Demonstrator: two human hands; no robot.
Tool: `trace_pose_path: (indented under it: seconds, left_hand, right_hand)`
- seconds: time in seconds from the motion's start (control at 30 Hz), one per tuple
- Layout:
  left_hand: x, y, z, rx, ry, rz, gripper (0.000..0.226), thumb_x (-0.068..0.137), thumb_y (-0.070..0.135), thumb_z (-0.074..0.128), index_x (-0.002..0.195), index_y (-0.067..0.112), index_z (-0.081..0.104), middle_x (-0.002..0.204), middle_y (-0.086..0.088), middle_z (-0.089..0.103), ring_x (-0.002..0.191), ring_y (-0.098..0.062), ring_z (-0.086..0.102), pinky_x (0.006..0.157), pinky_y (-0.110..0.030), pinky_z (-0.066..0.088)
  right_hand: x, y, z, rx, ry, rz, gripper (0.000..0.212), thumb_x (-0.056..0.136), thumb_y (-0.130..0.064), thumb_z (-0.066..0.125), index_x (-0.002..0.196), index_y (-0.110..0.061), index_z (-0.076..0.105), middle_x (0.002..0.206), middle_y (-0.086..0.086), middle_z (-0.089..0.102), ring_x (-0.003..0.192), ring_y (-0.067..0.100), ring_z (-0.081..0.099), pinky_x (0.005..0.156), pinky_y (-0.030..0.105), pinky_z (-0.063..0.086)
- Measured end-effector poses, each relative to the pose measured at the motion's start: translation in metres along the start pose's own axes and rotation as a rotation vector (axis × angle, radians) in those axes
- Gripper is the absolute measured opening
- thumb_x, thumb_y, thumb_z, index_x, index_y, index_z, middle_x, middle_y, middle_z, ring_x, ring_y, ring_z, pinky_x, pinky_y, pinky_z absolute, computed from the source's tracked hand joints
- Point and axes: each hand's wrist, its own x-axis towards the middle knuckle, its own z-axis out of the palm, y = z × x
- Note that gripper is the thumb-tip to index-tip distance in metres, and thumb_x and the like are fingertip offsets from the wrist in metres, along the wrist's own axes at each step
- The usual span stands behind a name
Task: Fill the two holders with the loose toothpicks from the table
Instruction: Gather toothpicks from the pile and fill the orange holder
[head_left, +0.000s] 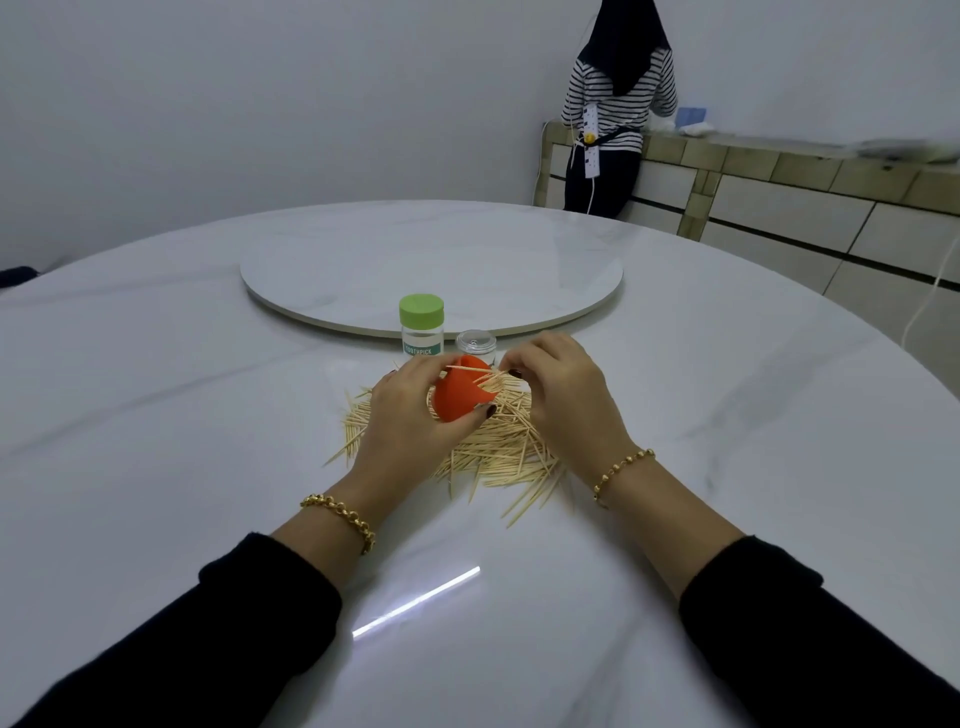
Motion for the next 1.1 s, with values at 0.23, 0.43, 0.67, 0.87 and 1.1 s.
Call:
trace_pose_path:
  seconds: [0.23,0.43,0.67,0.87,1.1]
  left_hand:
    - [0.000,-0.001,0.001,-0.003,0.014,-0.001,0.056,0.069,0.045,0.076,0.118,0.021,0.060,0.107,0.007,0.062,0.098,-0.012,0.057,0.087,-0.044,0.051]
    - [0.001,-0.001,0.001,-0.033,0.021,-0.001,0.052,0.071,0.030,0.082,0.117,0.017,0.061,0.107,0.005,0.063,0.097,-0.009,0.056,0.085,-0.028,0.052]
    - [0.001,-0.001,0.000,-0.072,0.023,-0.004,0.049,0.071,0.030,0.082,0.114,0.021,0.061,0.105,0.009,0.062,0.096,-0.003,0.056,0.081,-0.013,0.046]
    - [0.001,-0.001,0.001,-0.102,0.041,-0.039,0.049,0.068,0.024,0.083,0.112,0.019,0.062,0.103,0.008,0.062,0.094,-0.001,0.056,0.078,-0.006,0.042]
    - [0.003,0.002,0.000,-0.126,0.043,-0.041,0.044,0.064,0.015,0.082,0.105,0.023,0.065,0.099,0.010,0.063,0.093,0.002,0.056,0.078,-0.007,0.041]
  right_hand:
    - [0.001,-0.003,0.004,0.115,-0.032,-0.025,0.035,0.072,0.015,0.060,0.097,-0.007,0.071,0.089,0.007,0.061,0.085,0.021,0.057,0.071,0.028,0.050]
    - [0.005,-0.011,0.000,0.293,-0.011,0.073,0.053,0.083,0.013,0.051,0.129,-0.012,0.053,0.091,0.001,0.062,0.086,0.015,0.060,0.080,0.027,0.051]
    - [0.014,-0.019,0.008,0.365,0.010,0.084,0.049,0.086,0.007,0.051,0.130,-0.015,0.052,0.091,-0.001,0.070,0.085,0.011,0.065,0.078,0.017,0.050]
    - [0.014,-0.022,0.015,0.413,0.058,0.100,0.028,0.091,-0.005,0.051,0.113,-0.013,0.065,0.109,-0.002,0.067,0.106,0.012,0.059,0.091,0.030,0.048]
    - [0.013,-0.026,0.023,0.386,0.065,0.093,0.022,0.083,-0.032,0.062,0.097,-0.018,0.072,0.103,-0.004,0.067,0.102,0.013,0.060,0.090,0.042,0.047]
